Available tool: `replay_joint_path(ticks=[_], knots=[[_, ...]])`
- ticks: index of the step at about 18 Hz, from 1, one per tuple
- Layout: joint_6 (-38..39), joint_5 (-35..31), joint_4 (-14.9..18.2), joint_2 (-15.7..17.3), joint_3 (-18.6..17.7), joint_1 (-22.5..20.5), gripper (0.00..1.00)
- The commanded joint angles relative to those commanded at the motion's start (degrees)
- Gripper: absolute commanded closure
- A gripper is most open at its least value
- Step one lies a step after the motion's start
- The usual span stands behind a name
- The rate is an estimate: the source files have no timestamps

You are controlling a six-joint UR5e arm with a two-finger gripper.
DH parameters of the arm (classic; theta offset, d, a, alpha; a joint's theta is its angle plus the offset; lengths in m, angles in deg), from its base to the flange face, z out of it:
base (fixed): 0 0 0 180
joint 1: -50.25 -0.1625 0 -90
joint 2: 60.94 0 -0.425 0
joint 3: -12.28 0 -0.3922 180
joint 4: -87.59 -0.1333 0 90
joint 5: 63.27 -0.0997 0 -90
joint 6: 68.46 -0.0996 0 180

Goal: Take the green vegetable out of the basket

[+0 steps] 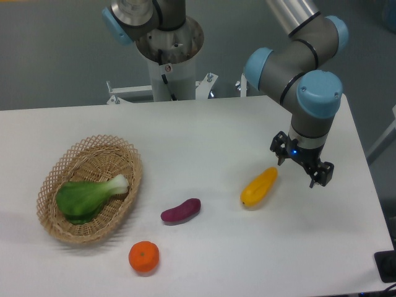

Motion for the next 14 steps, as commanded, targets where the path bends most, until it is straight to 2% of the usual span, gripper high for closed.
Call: replay_joint_path(ticks=[6,10,14], knots=[[5.97,3.96,-0.09,2.46,-3.60,2.81,0.00],[7.73,4.04,-0.44,3.43,-5.71,7.29,0.00],[14.67,3.96,-0.61,4.48,-5.72,14.31,0.00]])
